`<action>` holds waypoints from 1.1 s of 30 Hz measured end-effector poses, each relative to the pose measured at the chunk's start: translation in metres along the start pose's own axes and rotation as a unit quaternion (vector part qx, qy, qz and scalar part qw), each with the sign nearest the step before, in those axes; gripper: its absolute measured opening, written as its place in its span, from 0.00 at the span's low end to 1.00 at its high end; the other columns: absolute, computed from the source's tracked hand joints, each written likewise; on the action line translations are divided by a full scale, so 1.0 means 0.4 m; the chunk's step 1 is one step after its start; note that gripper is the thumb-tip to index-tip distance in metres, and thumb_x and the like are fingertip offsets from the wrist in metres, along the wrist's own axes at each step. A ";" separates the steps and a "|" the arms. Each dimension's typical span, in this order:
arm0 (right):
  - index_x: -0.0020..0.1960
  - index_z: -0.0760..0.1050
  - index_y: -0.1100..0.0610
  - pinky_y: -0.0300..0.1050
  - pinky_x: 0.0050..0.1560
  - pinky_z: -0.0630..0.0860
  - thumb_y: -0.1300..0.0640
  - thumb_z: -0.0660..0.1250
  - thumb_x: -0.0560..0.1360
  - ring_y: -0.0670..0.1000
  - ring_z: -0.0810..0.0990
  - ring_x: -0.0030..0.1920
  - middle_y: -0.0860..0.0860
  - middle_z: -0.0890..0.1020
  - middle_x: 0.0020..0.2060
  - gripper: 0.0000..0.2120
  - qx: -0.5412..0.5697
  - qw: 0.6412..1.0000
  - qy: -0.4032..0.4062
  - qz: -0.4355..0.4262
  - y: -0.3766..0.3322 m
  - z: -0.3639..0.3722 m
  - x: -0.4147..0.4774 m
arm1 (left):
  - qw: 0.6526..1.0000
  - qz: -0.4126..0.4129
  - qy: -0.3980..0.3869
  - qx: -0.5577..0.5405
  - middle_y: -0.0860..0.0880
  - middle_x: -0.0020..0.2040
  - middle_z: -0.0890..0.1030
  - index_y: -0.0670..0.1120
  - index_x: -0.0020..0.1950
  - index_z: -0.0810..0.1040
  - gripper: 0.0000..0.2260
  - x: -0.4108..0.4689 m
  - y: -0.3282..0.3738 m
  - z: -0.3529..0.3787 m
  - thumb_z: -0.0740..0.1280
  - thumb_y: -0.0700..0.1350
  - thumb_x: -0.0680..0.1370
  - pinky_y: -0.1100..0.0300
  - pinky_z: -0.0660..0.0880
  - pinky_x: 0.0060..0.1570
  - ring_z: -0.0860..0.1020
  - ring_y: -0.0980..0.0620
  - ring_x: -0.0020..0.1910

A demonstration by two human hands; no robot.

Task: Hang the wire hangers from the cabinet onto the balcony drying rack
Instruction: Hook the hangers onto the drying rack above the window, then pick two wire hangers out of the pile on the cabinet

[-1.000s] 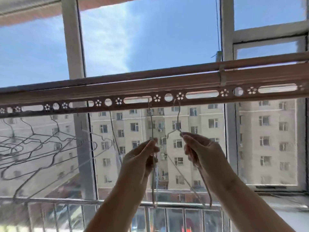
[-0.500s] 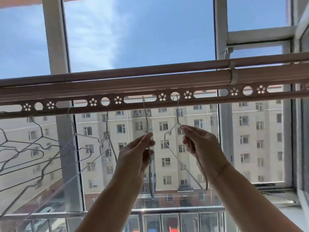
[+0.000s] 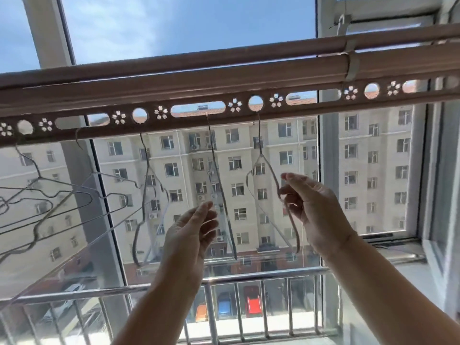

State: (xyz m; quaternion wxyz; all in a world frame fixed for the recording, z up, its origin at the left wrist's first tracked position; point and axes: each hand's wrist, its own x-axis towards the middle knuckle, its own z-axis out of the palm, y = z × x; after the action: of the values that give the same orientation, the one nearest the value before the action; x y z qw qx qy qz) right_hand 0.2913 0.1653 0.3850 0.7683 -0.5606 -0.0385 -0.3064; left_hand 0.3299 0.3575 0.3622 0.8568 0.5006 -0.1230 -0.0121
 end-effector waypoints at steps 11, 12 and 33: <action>0.57 0.73 0.49 0.32 0.47 0.75 0.57 0.69 0.71 0.47 0.75 0.57 0.50 0.77 0.54 0.16 -0.223 0.975 0.018 0.006 0.215 -0.194 -0.137 | 0.971 -0.018 -0.091 0.220 0.50 0.51 0.83 0.49 0.58 0.78 0.13 -0.049 -0.290 -0.077 0.68 0.45 0.74 0.64 0.73 0.45 0.80 0.55 0.49; 0.59 0.72 0.49 0.32 0.48 0.74 0.56 0.70 0.71 0.46 0.74 0.58 0.48 0.77 0.55 0.17 -0.247 0.969 0.026 0.010 0.226 -0.217 -0.154 | 0.965 -0.027 -0.117 0.233 0.51 0.52 0.83 0.51 0.59 0.78 0.13 -0.054 -0.321 -0.073 0.68 0.45 0.74 0.66 0.73 0.46 0.80 0.57 0.50; 0.58 0.73 0.51 0.40 0.56 0.65 0.61 0.71 0.70 0.50 0.72 0.60 0.50 0.75 0.58 0.19 -0.391 0.829 0.369 0.153 0.108 -0.977 -0.767 | 0.848 -0.206 -0.412 0.262 0.51 0.57 0.80 0.50 0.62 0.75 0.17 -0.477 -0.906 0.383 0.71 0.42 0.73 0.71 0.75 0.43 0.79 0.55 0.55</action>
State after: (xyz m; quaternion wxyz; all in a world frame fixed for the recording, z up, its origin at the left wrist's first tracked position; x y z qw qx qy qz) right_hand -0.0458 -0.0413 0.0811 0.4787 -0.6579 0.4577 -0.3584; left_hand 0.1479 0.0731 0.0841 0.5423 0.6691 -0.3576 -0.3611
